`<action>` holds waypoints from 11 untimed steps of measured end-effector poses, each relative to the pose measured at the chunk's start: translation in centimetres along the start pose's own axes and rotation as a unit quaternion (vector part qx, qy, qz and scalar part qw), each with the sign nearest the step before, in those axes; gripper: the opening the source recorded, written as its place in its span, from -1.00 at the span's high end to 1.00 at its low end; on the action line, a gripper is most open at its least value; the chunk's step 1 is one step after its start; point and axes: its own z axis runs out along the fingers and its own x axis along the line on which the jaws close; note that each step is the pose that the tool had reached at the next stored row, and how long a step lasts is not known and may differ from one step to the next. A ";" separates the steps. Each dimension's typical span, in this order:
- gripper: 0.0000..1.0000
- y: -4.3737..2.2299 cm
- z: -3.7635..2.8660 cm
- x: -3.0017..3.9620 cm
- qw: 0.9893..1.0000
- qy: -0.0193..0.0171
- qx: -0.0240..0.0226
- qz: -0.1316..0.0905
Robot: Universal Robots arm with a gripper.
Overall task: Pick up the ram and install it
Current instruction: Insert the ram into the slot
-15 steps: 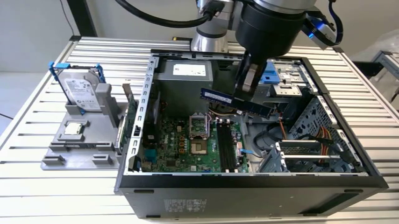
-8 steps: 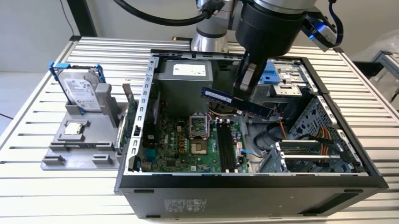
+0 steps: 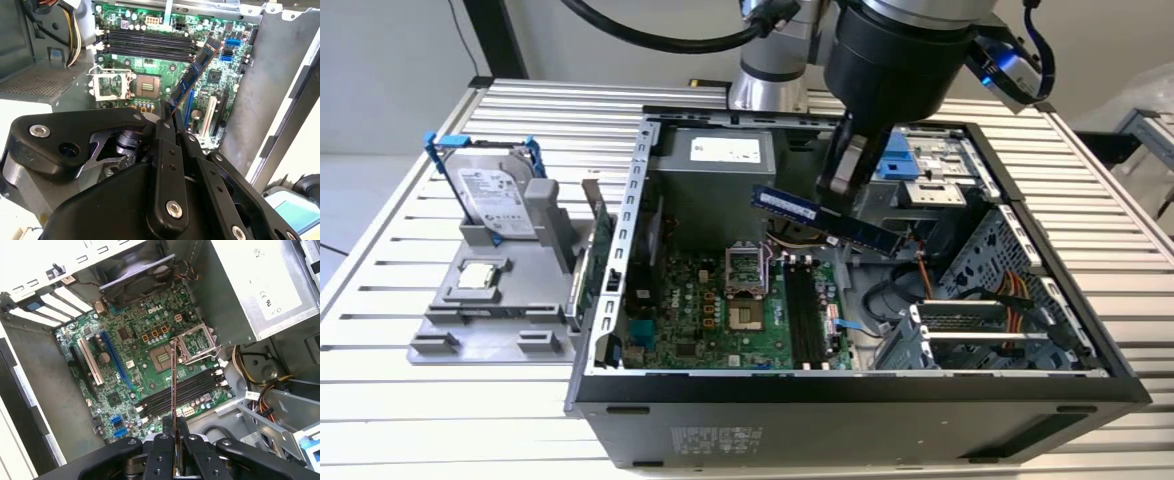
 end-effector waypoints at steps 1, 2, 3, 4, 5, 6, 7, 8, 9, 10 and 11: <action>1.00 0.00 0.00 0.00 1.000 0.000 0.000 0.002; 1.00 0.00 0.00 0.00 1.000 0.000 0.000 0.004; 1.00 0.00 0.00 0.00 1.000 0.000 0.000 0.007; 1.00 0.00 0.00 0.00 1.000 0.000 0.000 0.009; 1.00 -0.01 0.00 0.00 1.000 -0.001 0.000 0.011; 1.00 -0.01 0.00 0.00 1.000 -0.001 0.000 0.013; 1.00 -0.01 0.00 0.00 1.000 -0.001 0.000 0.016; 1.00 -0.01 0.00 0.00 1.000 -0.001 0.000 0.019; 1.00 -0.01 0.00 0.00 1.000 -0.001 0.000 0.021; 1.00 -0.01 0.00 0.00 1.000 -0.001 0.000 0.024; 1.00 -0.01 0.00 0.00 1.000 -0.001 0.000 0.027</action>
